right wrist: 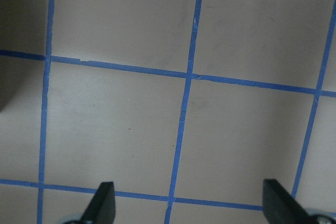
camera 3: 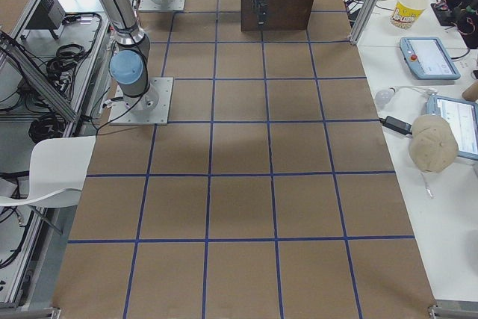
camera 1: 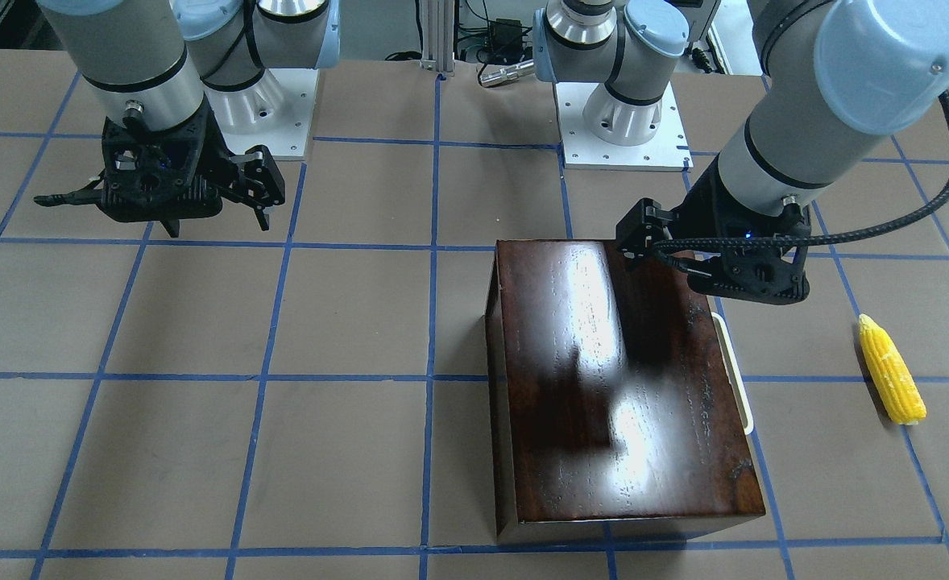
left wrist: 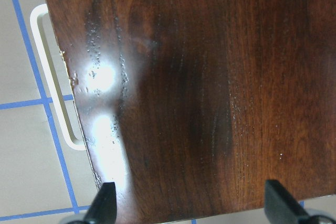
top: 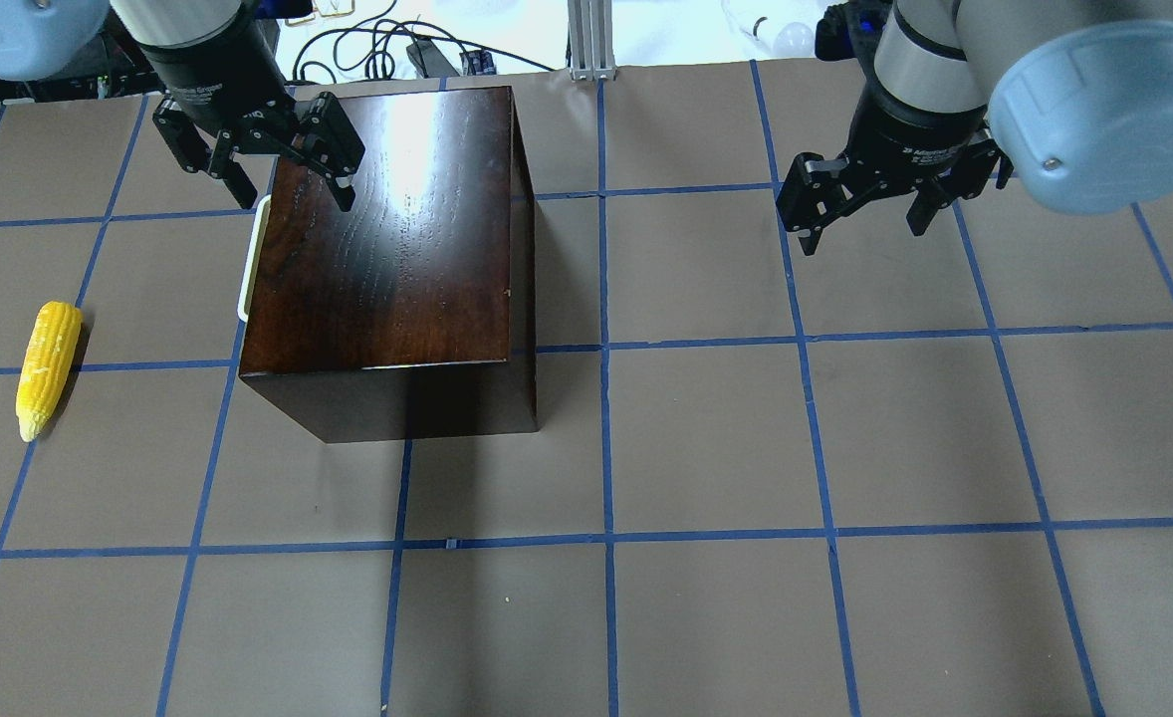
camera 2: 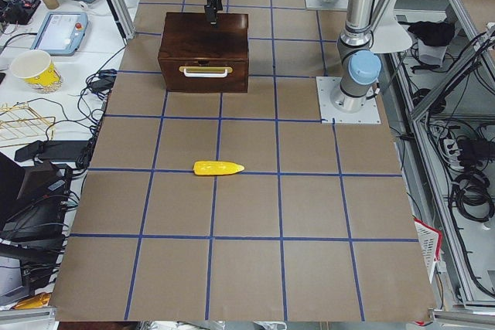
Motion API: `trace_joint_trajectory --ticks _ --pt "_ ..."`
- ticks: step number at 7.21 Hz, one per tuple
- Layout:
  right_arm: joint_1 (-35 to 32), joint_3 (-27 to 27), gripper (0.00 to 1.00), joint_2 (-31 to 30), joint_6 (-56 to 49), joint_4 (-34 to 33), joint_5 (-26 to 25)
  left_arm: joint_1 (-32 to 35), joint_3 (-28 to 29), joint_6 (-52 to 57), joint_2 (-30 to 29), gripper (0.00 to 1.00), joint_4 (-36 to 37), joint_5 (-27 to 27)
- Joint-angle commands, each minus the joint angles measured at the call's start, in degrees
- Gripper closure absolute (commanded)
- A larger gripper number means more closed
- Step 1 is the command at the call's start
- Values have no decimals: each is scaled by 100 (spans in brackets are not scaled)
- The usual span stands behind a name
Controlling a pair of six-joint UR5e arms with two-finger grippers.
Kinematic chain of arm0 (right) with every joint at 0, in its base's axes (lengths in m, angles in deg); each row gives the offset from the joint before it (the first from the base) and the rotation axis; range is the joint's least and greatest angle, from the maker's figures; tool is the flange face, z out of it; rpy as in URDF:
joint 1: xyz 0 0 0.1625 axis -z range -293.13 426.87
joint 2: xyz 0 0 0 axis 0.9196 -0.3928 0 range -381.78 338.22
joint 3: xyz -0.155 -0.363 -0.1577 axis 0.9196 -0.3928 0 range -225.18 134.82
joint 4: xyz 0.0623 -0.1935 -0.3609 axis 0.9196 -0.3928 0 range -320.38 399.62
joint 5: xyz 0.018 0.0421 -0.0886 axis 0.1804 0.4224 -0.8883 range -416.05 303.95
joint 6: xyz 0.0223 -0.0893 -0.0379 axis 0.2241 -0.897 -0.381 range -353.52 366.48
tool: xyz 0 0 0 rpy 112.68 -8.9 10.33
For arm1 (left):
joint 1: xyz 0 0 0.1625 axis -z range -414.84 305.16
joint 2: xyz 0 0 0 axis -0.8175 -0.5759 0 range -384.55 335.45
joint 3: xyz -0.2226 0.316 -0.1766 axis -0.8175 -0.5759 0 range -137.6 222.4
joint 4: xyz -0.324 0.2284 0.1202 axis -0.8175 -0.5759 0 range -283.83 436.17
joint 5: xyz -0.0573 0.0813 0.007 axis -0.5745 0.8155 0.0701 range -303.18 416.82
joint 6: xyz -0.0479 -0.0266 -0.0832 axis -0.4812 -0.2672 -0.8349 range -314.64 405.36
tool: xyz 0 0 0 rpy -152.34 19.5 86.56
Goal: Open drawer and put corn inside
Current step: 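Raise the left gripper off the cabinet top toward the drawer side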
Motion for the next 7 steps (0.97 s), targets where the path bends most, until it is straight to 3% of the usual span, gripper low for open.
trace_joint_trajectory --ticks 1,7 --pt "0 0 0 5 0 0 0 -4 5 48 34 0 0 12" --pt "0 0 0 -4 0 0 0 -56 6 66 140 0 -9 21"
